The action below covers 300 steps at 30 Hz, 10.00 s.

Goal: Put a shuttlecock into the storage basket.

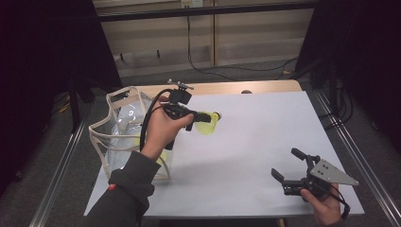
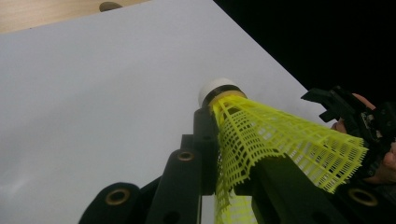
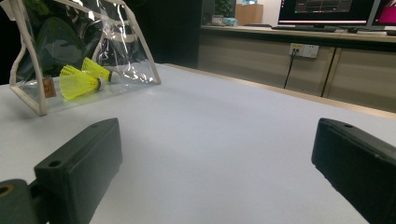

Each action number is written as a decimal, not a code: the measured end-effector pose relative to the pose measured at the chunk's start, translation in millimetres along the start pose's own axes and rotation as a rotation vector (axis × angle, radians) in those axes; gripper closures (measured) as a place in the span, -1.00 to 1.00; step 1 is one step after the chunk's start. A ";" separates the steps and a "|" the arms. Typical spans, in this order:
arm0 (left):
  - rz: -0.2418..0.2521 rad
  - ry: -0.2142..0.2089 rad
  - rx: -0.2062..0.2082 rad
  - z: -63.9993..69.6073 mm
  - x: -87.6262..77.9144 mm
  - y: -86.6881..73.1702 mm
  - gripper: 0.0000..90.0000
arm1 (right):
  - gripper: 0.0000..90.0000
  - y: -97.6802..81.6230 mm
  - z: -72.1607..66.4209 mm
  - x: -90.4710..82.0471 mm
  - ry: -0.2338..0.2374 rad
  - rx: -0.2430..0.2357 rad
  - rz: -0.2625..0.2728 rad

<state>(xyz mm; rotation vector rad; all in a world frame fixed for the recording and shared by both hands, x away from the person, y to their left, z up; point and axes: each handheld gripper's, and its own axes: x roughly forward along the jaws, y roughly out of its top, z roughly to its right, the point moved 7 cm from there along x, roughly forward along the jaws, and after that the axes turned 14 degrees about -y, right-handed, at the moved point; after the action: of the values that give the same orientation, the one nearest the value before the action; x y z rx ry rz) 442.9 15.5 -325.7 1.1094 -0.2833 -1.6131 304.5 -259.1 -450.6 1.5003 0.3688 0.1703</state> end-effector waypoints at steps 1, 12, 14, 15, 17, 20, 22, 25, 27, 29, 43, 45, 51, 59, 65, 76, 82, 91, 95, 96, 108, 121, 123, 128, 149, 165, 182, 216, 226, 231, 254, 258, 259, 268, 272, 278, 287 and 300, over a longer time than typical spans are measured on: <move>0.006 0.002 0.000 0.3 -1.4 1.1 0.87 | -0.96 -0.1 0.1 0.1 0.000 0.000 0.000; 0.004 0.008 -0.011 2.0 -14.8 8.7 0.87 | -0.97 -0.1 -0.2 0.1 0.002 -0.001 -0.001; 0.005 0.017 -0.011 0.9 -17.5 10.4 0.87 | -0.96 -0.1 -0.5 0.2 0.002 -0.003 0.000; 0.011 0.020 -0.014 0.7 -18.6 11.5 0.87 | -0.96 0.2 -0.9 0.1 0.004 -0.004 0.001; 0.006 0.021 -0.012 0.8 -21.3 12.8 0.87 | -0.96 0.5 -1.1 0.0 0.005 -0.009 0.004; 0.001 0.030 -0.004 1.4 -25.0 15.3 0.87 | -0.96 0.1 -0.9 0.1 0.005 -0.006 -0.001; 0.009 0.034 -0.001 1.3 -28.6 17.5 0.87 | -0.96 0.0 -0.6 0.4 0.002 -0.002 -0.002; 0.011 0.040 -0.006 0.0 -34.5 19.1 0.87 | -0.96 0.1 -0.3 0.0 0.002 -0.003 0.001; 0.016 0.038 -0.013 -1.0 -37.7 19.7 0.87 | -0.96 -0.1 0.2 -0.2 0.000 -0.001 -0.001; 0.019 0.040 -0.019 -1.8 -40.8 20.2 0.87 | -0.96 0.0 0.4 -0.2 0.000 0.002 0.000; 0.009 0.063 -0.017 -5.5 -53.4 22.8 0.87 | -0.96 -0.1 0.1 -0.1 0.002 0.000 -0.003; 0.010 0.066 -0.017 -6.3 -55.5 23.7 0.87 | -0.97 -0.1 0.0 0.1 0.002 0.000 -0.002; 0.012 0.072 -0.023 -7.4 -61.7 24.9 0.87 | -0.96 0.1 0.3 0.0 0.001 0.003 0.002; 0.009 0.076 -0.022 -6.5 -67.4 26.3 0.87 | -0.96 0.2 0.0 0.0 0.000 0.001 0.000; 0.014 0.085 -0.021 -8.3 -74.3 27.9 0.87 | -0.96 0.0 0.4 0.0 -0.001 -0.001 0.001; 0.019 0.101 -0.026 -11.6 -86.5 27.3 0.87 | -0.96 0.1 -0.1 -0.1 0.002 -0.001 -0.001; 0.013 0.103 -0.024 -12.1 -90.1 27.4 0.87 | -0.96 0.2 -0.4 0.1 0.002 -0.001 0.000; 0.028 0.123 -0.030 -17.0 -101.1 27.0 0.87 | -0.96 0.1 0.2 0.0 -0.001 0.000 0.000; 0.025 0.130 -0.037 -18.4 -105.0 25.2 0.87 | -0.96 0.2 0.2 0.1 0.000 -0.002 0.001; 0.028 0.134 -0.033 -19.2 -106.0 25.0 0.87 | -0.96 0.2 0.1 -0.1 0.001 -0.002 -0.001; 0.041 0.161 -0.046 -26.8 -120.0 21.3 0.87 | -0.96 0.2 0.1 0.1 0.000 -0.001 0.001; 0.052 0.176 -0.050 -30.0 -131.8 16.9 0.87 | -0.96 0.2 0.4 -0.1 -0.001 -0.003 0.001; 0.049 0.177 -0.049 -30.3 -134.0 16.0 0.87 | -0.96 0.2 0.1 0.0 0.000 -0.001 0.000; 0.050 0.177 -0.050 -30.7 -138.0 14.5 0.87 | -0.96 0.1 0.3 -0.1 -0.001 -0.004 0.000; 0.053 0.189 -0.051 -34.0 -153.6 9.3 0.87 | -0.96 0.0 0.1 -0.1 0.000 -0.002 -0.002; 0.052 0.213 -0.053 -38.5 -166.3 5.3 0.87 | -0.96 0.3 0.1 0.0 -0.002 -0.002 0.000; 0.056 0.255 -0.062 -46.6 -175.2 -1.8 0.87 | -0.96 0.2 0.2 -0.1 -0.002 -0.003 0.000; 0.060 0.284 -0.088 -63.0 -192.9 -22.7 0.86 | -0.96 0.3 0.0 0.0 -0.002 -0.003 -0.001; 0.068 0.293 -0.098 -69.9 -194.3 -30.3 0.86 | -0.96 0.0 0.4 0.0 -0.001 -0.004 -0.002; 0.065 0.297 -0.101 -72.3 -192.9 -33.8 0.85 | -0.97 0.2 0.0 0.1 -0.001 -0.003 -0.001; 0.062 0.323 -0.110 -85.0 -196.2 -50.5 0.85 | -0.96 0.0 -0.7 0.1 0.001 -0.003 0.001; 0.066 0.324 -0.111 -85.4 -195.9 -51.9 0.84 | -0.96 -0.1 -0.3 0.1 0.001 -0.002 -0.002; 0.071 0.324 -0.113 -85.6 -196.0 -52.1 0.84 | -0.96 -0.1 -0.4 0.2 0.002 -0.003 -0.001; 0.063 0.332 -0.116 -89.2 -194.6 -58.7 0.84 | -0.96 0.4 -1.3 0.5 0.007 -0.006 0.000; 0.066 0.336 -0.118 -90.6 -195.5 -60.9 0.84 | -0.97 0.7 -1.3 0.9 0.006 -0.004 0.002; 0.064 0.334 -0.122 -90.2 -195.1 -62.2 0.84 | -0.96 1.2 -2.4 0.7 0.008 0.000 0.001; 0.066 0.335 -0.123 -91.8 -193.9 -64.0 0.84 | -0.96 1.6 -2.4 0.7 0.009 -0.001 0.004; 0.061 0.335 -0.121 -92.1 -192.9 -65.4 0.84 | -0.96 2.0 -3.0 0.5 0.009 -0.003 0.006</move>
<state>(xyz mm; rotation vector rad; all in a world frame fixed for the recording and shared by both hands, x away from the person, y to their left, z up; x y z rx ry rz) 463.9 238.0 -321.2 1.2417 0.0019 -1.3460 304.2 -256.0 -448.8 1.4977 0.3711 0.1817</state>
